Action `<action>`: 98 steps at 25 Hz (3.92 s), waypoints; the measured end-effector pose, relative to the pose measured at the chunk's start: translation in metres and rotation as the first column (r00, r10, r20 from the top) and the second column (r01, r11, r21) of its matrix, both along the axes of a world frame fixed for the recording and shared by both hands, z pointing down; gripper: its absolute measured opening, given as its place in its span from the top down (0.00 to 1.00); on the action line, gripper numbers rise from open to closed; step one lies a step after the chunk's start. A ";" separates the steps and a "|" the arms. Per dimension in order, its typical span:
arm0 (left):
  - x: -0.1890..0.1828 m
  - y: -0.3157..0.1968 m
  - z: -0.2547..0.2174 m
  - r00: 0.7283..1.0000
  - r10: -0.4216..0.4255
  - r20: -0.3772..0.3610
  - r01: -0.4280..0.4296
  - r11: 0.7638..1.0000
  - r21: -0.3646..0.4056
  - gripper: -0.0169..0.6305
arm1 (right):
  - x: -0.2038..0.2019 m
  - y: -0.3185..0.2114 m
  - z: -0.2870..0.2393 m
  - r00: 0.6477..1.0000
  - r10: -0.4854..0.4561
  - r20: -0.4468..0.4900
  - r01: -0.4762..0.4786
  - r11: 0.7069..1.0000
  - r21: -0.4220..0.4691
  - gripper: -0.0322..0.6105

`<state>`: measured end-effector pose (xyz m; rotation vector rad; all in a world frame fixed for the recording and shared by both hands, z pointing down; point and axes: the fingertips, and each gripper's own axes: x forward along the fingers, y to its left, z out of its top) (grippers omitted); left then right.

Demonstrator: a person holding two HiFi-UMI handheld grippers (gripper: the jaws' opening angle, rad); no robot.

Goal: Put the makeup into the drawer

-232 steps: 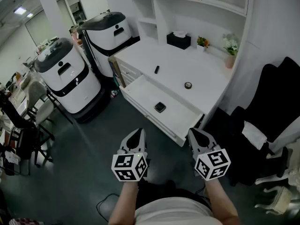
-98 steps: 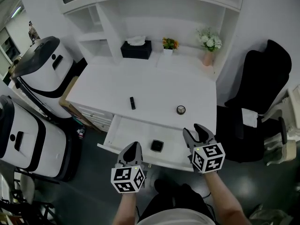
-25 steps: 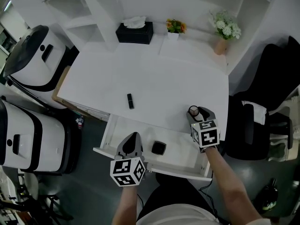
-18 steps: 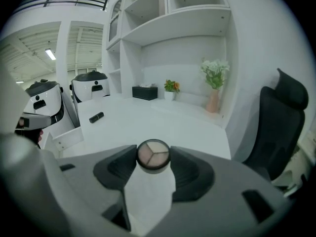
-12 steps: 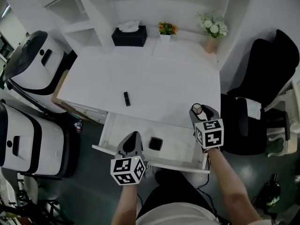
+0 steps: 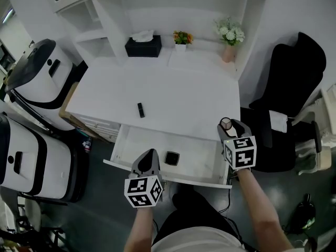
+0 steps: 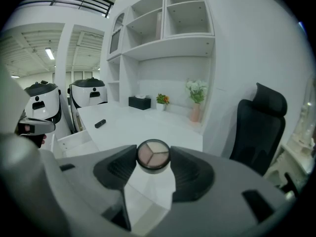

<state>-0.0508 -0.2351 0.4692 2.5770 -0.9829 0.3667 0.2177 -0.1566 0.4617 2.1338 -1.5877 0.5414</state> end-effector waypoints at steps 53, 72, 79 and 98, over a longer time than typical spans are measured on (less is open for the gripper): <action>-0.207 0.013 -0.015 0.879 -0.476 -0.025 0.477 0.878 0.028 0.98 | -0.276 -0.096 -0.074 0.790 -0.607 0.087 0.584 0.788 0.197 0.62; -0.273 0.015 0.046 0.761 -0.643 0.082 0.649 0.755 -0.093 0.98 | -0.333 -0.161 0.068 0.663 -0.732 0.158 0.741 0.671 0.000 0.62; -0.283 0.011 0.066 0.725 -0.680 0.113 0.689 0.716 -0.110 0.98 | -0.342 -0.178 0.131 0.642 -0.741 0.197 0.764 0.640 -0.084 0.62; -0.292 0.014 0.093 0.676 -0.719 0.163 0.737 0.657 -0.160 0.98 | -0.347 -0.173 0.224 0.616 -0.758 0.216 0.785 0.567 -0.249 0.62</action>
